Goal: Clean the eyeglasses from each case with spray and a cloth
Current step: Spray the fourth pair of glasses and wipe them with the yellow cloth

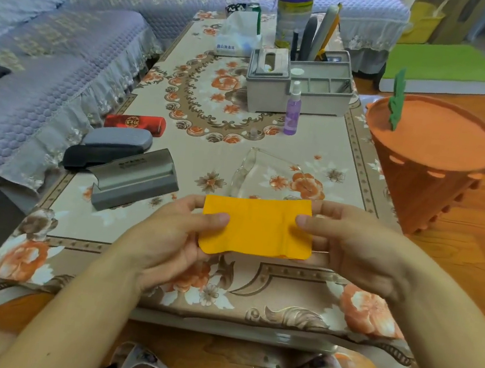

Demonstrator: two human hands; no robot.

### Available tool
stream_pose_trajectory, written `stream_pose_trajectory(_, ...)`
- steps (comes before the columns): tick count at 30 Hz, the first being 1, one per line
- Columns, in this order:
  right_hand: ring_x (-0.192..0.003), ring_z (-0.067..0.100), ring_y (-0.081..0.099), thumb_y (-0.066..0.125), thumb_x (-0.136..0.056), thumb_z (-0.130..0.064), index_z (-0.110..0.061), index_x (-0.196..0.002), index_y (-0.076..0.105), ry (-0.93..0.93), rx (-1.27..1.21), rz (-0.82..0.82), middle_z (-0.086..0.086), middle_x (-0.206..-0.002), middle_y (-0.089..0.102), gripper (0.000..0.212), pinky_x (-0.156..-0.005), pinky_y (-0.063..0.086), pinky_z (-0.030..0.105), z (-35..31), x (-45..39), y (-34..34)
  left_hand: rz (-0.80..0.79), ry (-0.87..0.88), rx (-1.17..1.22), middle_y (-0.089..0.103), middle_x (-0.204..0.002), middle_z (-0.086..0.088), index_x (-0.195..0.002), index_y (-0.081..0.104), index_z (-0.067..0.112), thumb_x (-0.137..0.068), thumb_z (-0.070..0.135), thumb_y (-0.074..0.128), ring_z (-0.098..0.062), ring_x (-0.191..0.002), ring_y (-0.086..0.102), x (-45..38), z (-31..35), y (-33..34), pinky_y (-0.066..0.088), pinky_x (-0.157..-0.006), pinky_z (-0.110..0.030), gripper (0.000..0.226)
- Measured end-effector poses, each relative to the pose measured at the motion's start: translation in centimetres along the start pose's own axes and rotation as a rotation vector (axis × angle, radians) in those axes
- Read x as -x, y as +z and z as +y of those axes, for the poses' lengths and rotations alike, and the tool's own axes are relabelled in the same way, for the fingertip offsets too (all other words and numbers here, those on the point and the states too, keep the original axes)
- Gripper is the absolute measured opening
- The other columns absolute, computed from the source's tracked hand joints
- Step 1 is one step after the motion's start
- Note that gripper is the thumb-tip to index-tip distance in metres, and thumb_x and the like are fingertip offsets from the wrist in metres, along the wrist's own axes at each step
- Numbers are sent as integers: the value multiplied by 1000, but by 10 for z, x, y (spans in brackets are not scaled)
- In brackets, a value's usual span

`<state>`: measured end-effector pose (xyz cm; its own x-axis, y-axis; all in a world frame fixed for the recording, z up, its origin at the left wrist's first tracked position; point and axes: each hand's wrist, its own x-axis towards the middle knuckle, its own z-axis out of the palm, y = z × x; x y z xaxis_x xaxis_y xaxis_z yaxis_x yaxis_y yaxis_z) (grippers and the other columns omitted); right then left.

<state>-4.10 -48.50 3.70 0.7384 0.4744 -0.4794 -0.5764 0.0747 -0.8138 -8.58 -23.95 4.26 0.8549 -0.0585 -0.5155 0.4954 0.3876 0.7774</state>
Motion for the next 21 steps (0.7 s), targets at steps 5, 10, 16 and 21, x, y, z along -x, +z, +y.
stream_pose_trajectory(5,-92,33,75,62,-89,15,-6,-120,60,-344,251,115,15,-97,78,38,-84,62,43,4,11,7,-8,255,-184,76,-107,-17,-128,52,11,-75,-4,66,-29,-95,75,13,4,-7,64,-74,-36,57)
stream_pose_trajectory(10,-90,17,74,59,-86,22,-13,-73,67,-707,465,150,0,-90,79,38,-74,58,27,9,17,16,73,689,-439,79,-98,-4,-101,73,17,-79,-8,69,-21,-97,75,23,-7,-16,61,-78,-30,34)
stream_pose_trajectory(16,-76,31,73,55,-89,19,-14,-68,64,-565,326,60,14,-81,73,41,-66,59,31,16,8,21,0,598,-366,78,-105,-3,-74,82,25,-77,-1,71,-22,-109,71,22,-16,-34,63,-79,-37,28)
stream_pose_trajectory(21,-76,29,72,56,-91,15,-15,-71,72,-517,429,-28,16,-83,72,40,-68,56,27,4,6,32,-62,492,-315,73,-92,-2,-75,81,21,-84,8,69,-28,-89,72,29,-9,-55,62,-70,-36,20)
